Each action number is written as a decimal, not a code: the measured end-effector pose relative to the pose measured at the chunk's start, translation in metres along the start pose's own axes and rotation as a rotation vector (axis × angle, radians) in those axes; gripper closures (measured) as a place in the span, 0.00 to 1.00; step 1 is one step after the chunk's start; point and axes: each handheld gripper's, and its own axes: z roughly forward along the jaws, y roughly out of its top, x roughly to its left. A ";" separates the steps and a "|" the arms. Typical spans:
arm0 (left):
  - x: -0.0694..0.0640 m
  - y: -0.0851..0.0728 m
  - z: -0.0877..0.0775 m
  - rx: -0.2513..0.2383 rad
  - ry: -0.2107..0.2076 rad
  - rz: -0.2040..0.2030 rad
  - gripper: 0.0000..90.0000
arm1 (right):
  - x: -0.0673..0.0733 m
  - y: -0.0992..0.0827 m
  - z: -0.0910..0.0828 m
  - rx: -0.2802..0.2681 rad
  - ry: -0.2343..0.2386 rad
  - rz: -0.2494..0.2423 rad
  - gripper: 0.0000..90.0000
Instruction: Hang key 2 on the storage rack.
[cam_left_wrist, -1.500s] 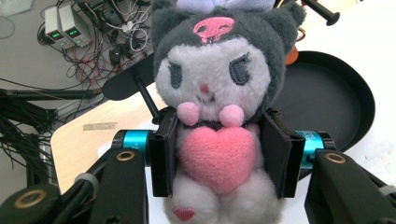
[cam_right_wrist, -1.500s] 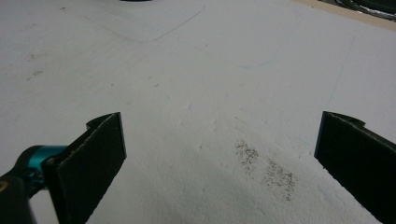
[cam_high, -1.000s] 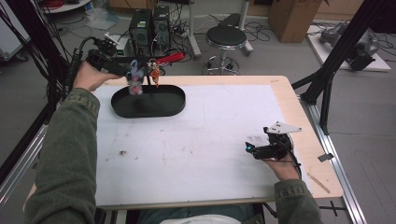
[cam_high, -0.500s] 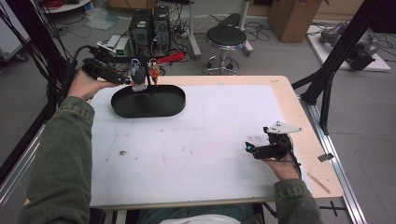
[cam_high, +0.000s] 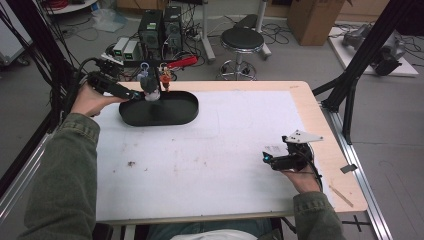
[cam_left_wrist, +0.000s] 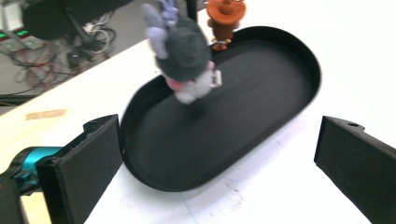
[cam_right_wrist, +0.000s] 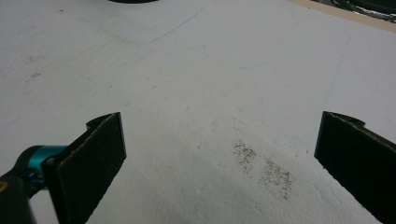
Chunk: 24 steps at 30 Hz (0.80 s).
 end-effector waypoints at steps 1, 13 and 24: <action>0.000 -0.001 0.000 0.000 -0.004 0.002 0.02 | 0.000 0.000 0.000 -0.001 0.001 0.002 0.01; -0.011 -0.025 -0.005 -0.031 0.008 0.041 0.02 | 0.001 0.002 0.000 -0.014 0.001 0.003 0.01; -0.024 -0.044 -0.002 -0.040 0.010 0.087 0.02 | 0.001 0.002 -0.002 -0.015 0.000 0.002 0.01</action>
